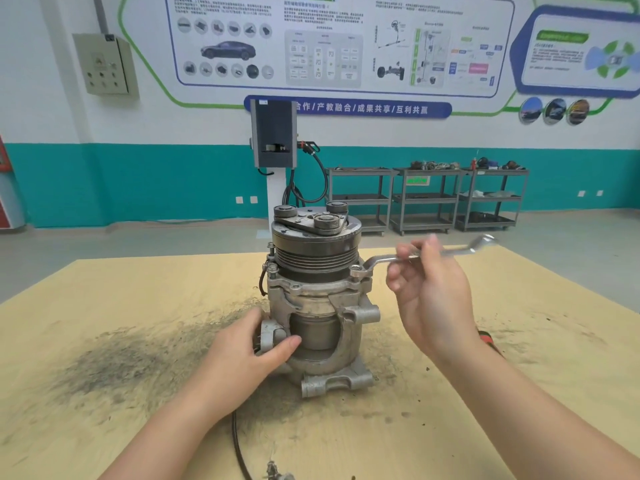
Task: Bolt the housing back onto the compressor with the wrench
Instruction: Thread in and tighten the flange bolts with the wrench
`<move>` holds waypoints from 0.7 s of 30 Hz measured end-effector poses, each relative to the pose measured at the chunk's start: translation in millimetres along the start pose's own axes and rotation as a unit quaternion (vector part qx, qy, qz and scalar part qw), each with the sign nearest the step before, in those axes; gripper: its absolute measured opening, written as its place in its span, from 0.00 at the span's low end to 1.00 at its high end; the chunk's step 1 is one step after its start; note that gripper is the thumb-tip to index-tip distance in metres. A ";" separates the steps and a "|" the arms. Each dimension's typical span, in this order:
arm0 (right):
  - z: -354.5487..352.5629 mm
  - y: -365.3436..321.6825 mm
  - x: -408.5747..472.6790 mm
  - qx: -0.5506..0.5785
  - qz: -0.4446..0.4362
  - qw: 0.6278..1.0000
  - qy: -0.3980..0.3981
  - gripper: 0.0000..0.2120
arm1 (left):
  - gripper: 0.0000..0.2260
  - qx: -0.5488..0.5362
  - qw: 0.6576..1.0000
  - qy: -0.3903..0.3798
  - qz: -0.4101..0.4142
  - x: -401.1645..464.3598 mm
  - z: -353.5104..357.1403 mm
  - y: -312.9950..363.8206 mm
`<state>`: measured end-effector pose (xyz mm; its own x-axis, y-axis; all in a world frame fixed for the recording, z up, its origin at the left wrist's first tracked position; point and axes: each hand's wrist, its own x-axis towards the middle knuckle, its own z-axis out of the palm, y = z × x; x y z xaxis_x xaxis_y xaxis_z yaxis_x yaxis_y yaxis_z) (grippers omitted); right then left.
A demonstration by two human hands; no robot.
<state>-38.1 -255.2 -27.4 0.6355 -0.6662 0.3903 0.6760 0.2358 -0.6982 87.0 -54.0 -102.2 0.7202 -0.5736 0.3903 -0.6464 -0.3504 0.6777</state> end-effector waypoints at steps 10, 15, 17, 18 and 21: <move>27.6 21.2 -46.8 -0.481 -0.501 0.692 -0.200 0.07 | 0.17 -0.018 1.000 -0.002 0.001 -0.2 0.2 0.2; 41.5 19.9 -37.1 -0.448 -0.524 0.710 -0.144 0.11 | 0.16 -0.015 1.000 0.010 -0.010 1.6 4.8 -4.5; 37.4 6.9 -33.5 -0.334 -0.481 0.803 -0.112 0.08 | 0.17 -0.006 1.000 0.016 0.002 2.5 5.4 -4.1; 35.7 -0.4 -30.5 -0.264 -0.421 0.864 -0.085 0.07 | 0.17 -0.001 1.000 0.022 0.009 3.1 5.5 -4.0; 27.2 -15.7 -17.1 -0.082 -0.205 0.975 0.004 0.07 | 0.15 -0.003 1.000 0.017 0.018 1.7 5.5 -3.7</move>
<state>-49.4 -228.2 -6.8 0.3214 -0.6856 0.6532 0.8033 -0.1679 -0.5714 89.3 -57.8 -107.5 0.7047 -0.5603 0.4353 -0.6708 -0.3260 0.6662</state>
